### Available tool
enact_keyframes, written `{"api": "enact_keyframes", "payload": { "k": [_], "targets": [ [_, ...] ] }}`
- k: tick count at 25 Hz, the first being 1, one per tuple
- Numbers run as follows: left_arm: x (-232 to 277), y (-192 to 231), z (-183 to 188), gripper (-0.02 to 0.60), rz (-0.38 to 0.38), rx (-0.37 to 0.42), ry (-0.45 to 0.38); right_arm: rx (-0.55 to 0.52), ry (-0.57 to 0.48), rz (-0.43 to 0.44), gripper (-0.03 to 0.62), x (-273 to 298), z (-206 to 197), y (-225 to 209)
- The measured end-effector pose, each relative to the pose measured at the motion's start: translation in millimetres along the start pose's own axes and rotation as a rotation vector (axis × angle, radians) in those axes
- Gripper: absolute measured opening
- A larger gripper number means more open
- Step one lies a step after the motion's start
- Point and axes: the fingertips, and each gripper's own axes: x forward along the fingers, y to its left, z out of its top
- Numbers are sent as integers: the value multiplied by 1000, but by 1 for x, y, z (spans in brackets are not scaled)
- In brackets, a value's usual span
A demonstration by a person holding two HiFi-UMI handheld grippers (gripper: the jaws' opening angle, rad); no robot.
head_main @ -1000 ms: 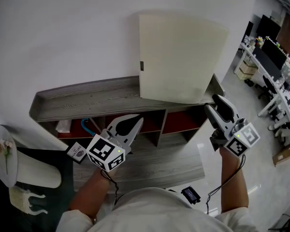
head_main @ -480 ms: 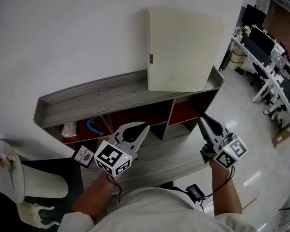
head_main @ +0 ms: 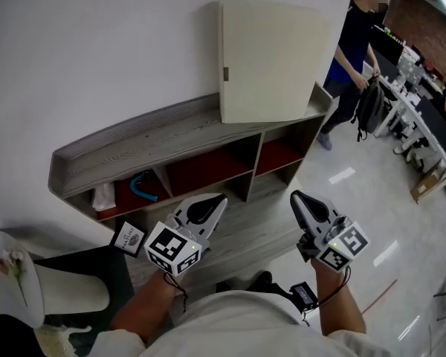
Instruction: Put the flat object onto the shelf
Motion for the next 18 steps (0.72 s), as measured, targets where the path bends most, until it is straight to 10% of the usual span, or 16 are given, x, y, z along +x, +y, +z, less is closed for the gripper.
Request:
{"api": "enact_keyframes", "payload": {
  "k": [18],
  "targets": [
    [-7,-128,-4,12,11,-18,-31,-59,29,11,20,-131,6,39]
  ]
}}
